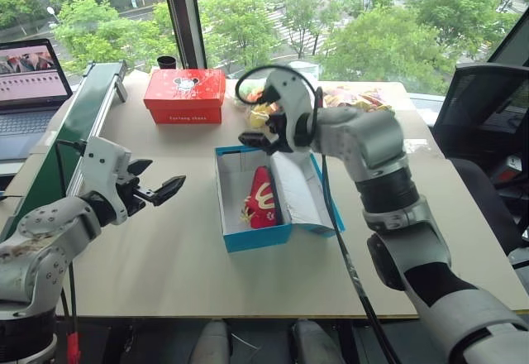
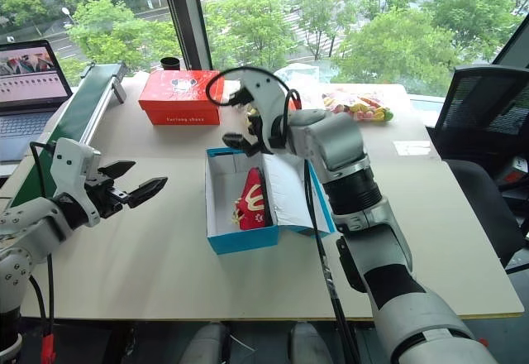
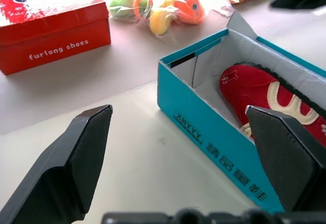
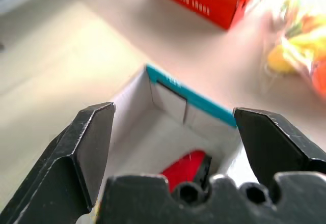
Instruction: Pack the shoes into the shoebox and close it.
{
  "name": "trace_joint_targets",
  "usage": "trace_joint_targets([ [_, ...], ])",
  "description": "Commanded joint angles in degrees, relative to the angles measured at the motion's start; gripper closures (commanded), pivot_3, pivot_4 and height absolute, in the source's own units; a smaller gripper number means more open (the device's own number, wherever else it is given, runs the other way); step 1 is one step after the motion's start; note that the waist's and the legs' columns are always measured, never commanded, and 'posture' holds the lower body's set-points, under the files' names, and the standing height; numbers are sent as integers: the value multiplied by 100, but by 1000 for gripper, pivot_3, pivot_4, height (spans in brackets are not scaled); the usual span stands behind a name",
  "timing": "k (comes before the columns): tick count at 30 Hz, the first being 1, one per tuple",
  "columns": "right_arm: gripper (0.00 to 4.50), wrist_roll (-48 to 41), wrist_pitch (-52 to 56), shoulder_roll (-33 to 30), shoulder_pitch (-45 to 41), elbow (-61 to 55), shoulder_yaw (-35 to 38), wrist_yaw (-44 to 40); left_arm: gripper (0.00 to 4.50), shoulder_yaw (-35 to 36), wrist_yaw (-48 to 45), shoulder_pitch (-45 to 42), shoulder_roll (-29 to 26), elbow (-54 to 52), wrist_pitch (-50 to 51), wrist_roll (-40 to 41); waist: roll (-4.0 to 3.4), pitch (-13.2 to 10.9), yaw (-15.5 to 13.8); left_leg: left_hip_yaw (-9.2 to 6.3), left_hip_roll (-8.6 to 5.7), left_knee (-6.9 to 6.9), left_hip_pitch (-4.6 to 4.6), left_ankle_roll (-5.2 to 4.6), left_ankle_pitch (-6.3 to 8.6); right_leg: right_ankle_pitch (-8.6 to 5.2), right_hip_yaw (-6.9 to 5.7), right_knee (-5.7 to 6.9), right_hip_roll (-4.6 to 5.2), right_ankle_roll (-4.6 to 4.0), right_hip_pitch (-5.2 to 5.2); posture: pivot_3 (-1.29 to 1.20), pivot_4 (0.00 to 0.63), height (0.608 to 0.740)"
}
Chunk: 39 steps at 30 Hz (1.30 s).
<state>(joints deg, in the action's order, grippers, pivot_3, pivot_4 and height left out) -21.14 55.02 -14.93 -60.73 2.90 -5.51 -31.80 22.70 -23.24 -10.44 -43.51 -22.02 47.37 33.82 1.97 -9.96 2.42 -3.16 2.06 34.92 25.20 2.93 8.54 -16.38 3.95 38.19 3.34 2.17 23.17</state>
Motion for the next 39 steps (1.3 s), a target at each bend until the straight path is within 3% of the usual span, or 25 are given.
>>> trace_joint_targets([
  [1,71,-754,-694,-405,757,-708,355,-1370,0,483,619,113,71,398,-558,-727,2,1,-12,-1,0,2,0,0,0,0,-2,-6,2,0,-5,0,150,739],
  [5,71,-970,-891,-751,1412,-913,35,-2249,0,660,1071,396,353,918,-1323,-1375,1,1,28,1,0,1,-2,0,0,1,0,1,3,0,-2,0,150,739],
  [16,71,-648,-1529,-50,2200,-941,-200,-1591,0,1452,1499,582,880,1932,-2446,-1631,5,4,-24,2,4,3,-11,1,0,4,0,8,0,-5,-7,0,150,739],
  [22,71,-310,-1990,267,2289,-835,-498,-1367,0,1736,1243,-7,475,3139,-2975,-1507,10,6,-11,1,6,7,-11,3,-1,4,0,23,-4,-6,-1,0,150,739],
  [30,71,14,-2764,777,1982,-145,-705,-1415,0,1329,867,-915,-109,4690,-3676,-1757,13,8,5,1,6,6,-21,7,-3,4,-2,30,-5,-5,-3,0,150,739],
  [39,71,11,-3376,1112,1831,280,-445,-1290,0,1183,720,-1200,-260,5672,-4221,-1840,14,9,15,2,7,1,-22,7,-3,4,-3,37,-4,-6,1,0,150,739],
])
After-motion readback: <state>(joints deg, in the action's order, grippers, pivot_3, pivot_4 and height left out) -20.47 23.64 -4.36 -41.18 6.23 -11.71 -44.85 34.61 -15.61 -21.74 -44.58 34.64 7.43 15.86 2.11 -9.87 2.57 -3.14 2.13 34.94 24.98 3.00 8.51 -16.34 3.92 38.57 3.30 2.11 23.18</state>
